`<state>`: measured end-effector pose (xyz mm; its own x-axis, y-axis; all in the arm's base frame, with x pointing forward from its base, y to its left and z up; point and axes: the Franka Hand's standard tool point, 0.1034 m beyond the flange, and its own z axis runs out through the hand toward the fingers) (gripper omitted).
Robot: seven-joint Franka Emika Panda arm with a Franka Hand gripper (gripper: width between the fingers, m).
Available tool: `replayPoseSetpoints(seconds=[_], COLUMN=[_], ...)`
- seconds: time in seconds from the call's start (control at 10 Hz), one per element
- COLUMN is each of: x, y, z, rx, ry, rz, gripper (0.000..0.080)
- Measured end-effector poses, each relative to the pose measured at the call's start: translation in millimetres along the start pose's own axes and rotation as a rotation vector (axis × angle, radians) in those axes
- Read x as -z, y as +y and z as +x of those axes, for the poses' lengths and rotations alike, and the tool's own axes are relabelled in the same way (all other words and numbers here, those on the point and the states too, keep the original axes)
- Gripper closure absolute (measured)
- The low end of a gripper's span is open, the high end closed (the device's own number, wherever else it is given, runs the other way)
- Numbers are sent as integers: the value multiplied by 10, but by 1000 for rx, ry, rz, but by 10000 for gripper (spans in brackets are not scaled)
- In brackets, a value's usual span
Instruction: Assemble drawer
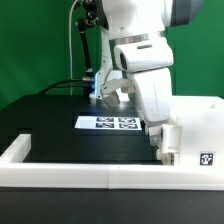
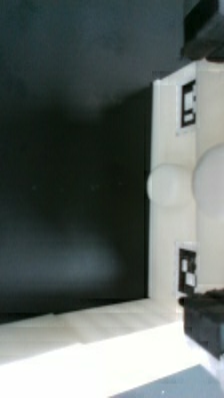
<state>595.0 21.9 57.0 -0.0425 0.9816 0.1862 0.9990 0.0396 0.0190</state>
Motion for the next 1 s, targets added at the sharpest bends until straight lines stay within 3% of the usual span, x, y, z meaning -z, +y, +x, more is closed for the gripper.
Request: replayPoseSetpoints(seconds=[0.3,1.0], x=[-18,-28], y=[2,-4], z=[100,83], rx=[-15,-17], ry=[2,2], rz=[6,7], gripper=[150,150])
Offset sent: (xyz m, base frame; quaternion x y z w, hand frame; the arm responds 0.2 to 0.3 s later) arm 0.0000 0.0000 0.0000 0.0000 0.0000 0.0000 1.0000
